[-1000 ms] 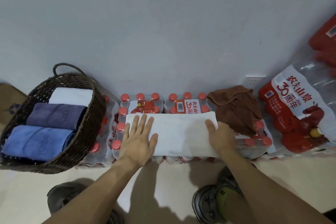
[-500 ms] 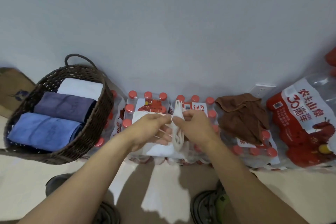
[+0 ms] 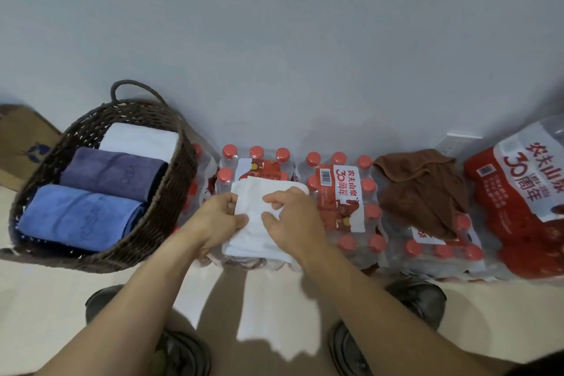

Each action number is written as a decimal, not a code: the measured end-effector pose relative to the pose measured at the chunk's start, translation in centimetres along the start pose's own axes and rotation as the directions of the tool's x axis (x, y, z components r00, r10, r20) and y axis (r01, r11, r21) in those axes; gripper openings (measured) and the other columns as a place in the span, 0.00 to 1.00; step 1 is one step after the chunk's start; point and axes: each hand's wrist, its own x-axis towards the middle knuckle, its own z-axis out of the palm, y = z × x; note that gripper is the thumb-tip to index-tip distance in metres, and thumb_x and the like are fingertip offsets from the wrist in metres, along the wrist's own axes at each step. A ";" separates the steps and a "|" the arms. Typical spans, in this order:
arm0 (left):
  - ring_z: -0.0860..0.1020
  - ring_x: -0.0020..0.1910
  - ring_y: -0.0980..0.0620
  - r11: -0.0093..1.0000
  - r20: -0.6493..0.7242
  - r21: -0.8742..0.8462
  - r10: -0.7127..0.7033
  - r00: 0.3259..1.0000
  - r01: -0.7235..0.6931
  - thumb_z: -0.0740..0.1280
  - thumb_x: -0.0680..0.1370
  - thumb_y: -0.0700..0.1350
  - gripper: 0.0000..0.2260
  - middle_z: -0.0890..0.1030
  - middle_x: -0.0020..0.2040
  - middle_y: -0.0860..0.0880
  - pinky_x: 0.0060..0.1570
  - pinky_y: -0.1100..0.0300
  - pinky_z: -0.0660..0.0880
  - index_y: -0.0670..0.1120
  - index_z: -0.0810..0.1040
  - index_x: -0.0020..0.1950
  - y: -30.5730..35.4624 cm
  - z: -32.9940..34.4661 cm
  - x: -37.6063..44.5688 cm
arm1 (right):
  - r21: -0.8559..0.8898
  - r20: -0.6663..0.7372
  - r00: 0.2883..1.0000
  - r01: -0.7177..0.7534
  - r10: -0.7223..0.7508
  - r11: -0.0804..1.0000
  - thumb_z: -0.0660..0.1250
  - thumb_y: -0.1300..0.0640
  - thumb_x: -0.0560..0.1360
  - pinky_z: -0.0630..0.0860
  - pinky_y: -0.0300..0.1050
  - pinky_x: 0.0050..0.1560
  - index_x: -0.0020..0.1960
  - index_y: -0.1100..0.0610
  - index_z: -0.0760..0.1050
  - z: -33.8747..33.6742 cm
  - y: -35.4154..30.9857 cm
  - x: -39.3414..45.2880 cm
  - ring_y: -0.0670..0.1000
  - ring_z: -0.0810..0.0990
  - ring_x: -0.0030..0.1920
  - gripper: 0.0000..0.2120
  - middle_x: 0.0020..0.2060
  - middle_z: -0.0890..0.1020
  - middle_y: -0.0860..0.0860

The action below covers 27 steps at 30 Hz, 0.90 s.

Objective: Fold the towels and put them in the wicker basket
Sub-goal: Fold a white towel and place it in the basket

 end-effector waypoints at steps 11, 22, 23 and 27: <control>0.82 0.37 0.48 0.797 -0.167 0.592 -0.027 0.986 0.123 0.68 0.76 0.59 0.20 0.82 0.44 0.46 0.31 0.57 0.77 0.42 0.76 0.53 0.1 -0.3 -1.2 | -0.110 0.090 0.992 0.094 -0.084 0.989 0.60 0.50 0.80 0.69 0.46 0.60 0.73 0.45 0.67 3.9 1.3 -0.5 0.50 0.65 0.57 0.21 0.53 0.64 0.47; 0.81 0.35 0.53 0.965 -0.169 0.261 0.048 0.984 -0.003 0.79 0.67 0.46 0.11 0.84 0.38 0.50 0.34 0.60 0.77 0.45 0.81 0.43 0.9 0.2 -3.1 | 0.354 0.304 0.953 -0.106 -0.008 0.929 0.70 0.58 0.76 0.77 0.42 0.51 0.69 0.44 0.70 -3.5 1.3 0.6 0.48 0.78 0.53 0.24 0.55 0.74 0.47; 0.80 0.36 0.54 0.961 -0.153 0.271 0.099 0.983 -0.054 0.79 0.66 0.46 0.11 0.83 0.38 0.51 0.35 0.61 0.75 0.45 0.80 0.44 1.6 0.4 -3.4 | 0.352 0.252 0.967 -0.060 -0.033 0.934 0.72 0.58 0.74 0.78 0.42 0.53 0.69 0.41 0.69 -4.3 1.2 0.4 0.47 0.77 0.54 0.28 0.57 0.72 0.45; 0.78 0.38 0.50 0.906 0.005 0.278 0.332 0.943 -0.320 0.76 0.66 0.39 0.12 0.81 0.40 0.49 0.39 0.58 0.74 0.45 0.76 0.44 4.3 1.2 -5.0 | 0.125 0.070 0.964 0.245 -0.255 0.961 0.75 0.59 0.64 0.67 0.45 0.68 0.72 0.33 0.60 -7.0 0.0 -0.7 0.46 0.60 0.70 0.44 0.68 0.60 0.43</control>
